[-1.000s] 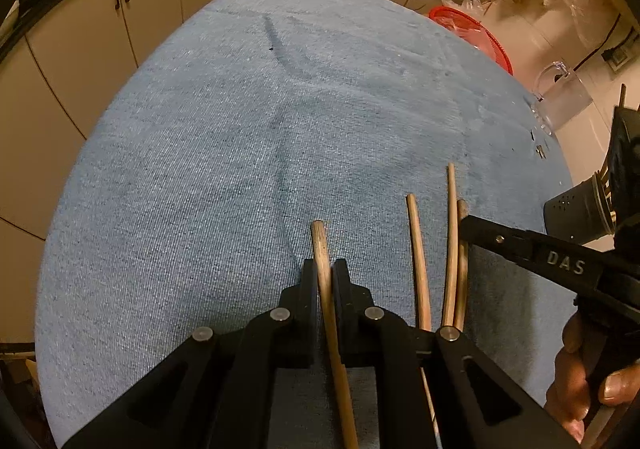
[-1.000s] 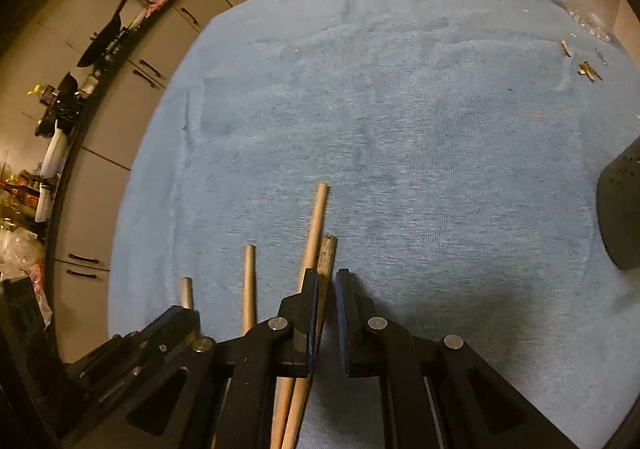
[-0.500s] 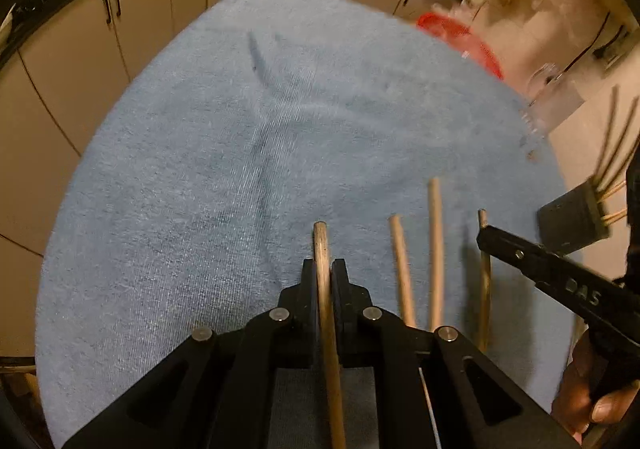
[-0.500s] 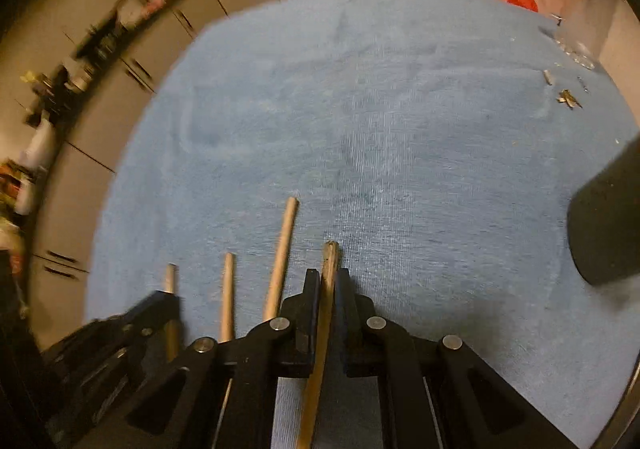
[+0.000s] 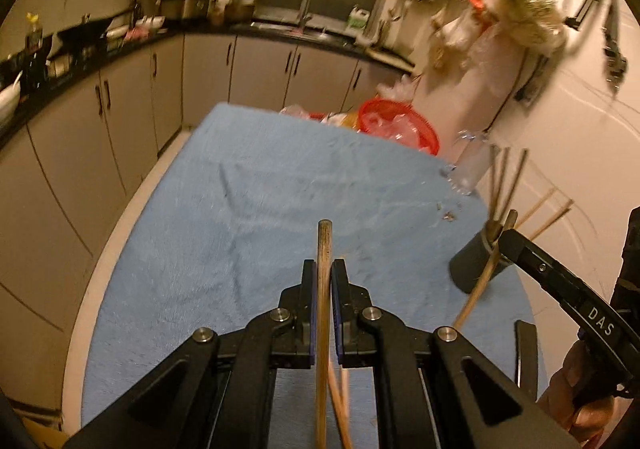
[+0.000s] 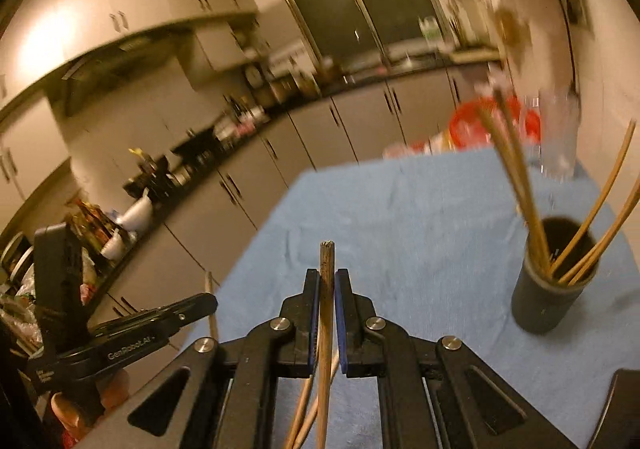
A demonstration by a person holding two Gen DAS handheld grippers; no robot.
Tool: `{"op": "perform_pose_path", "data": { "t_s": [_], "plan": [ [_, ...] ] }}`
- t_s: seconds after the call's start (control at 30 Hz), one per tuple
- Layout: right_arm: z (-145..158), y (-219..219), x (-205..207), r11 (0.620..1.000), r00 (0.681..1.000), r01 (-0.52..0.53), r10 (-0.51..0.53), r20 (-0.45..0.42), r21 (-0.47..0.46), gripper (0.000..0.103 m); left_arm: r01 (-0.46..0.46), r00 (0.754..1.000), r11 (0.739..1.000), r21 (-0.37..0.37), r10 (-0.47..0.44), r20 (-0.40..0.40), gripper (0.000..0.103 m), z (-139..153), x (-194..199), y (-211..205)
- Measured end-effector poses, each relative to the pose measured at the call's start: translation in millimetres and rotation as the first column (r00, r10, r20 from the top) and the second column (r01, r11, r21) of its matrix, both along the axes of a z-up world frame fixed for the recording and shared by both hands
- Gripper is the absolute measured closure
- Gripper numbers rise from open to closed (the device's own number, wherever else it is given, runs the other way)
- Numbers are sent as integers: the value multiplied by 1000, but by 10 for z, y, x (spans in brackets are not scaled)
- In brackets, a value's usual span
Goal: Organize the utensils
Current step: 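Lift the chopsticks upright with both tools and carry them over the black holder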
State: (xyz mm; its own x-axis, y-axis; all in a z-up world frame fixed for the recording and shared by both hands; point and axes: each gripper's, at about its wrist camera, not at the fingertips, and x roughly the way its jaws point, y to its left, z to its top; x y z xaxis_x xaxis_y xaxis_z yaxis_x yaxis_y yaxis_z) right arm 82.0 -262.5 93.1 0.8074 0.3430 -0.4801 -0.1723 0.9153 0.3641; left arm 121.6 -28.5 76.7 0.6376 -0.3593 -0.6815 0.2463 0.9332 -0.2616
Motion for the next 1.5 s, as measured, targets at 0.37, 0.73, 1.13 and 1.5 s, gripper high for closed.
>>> {"op": "perform_pose_path", "data": {
  "t_s": [0.37, 0.73, 1.13, 1.5],
  "plan": [
    [181, 39, -334, 999, 994, 30, -27, 105, -19, 95, 20, 997, 1000, 19, -21, 74, 96, 273, -150, -193],
    [225, -191, -482, 998, 990, 66, -67, 122, 13, 95, 35, 995, 999, 33, -38, 89, 96, 359, -174, -316],
    [292, -515, -583, 990, 980, 132, -137, 144, 43, 95, 65, 991, 997, 49, -70, 110, 96, 457, -203, -490],
    [333, -818, -699, 977, 965, 203, -211, 158, 63, 95, 101, 988, 994, 49, -107, 115, 96, 538, -192, -693]
  ]
}}
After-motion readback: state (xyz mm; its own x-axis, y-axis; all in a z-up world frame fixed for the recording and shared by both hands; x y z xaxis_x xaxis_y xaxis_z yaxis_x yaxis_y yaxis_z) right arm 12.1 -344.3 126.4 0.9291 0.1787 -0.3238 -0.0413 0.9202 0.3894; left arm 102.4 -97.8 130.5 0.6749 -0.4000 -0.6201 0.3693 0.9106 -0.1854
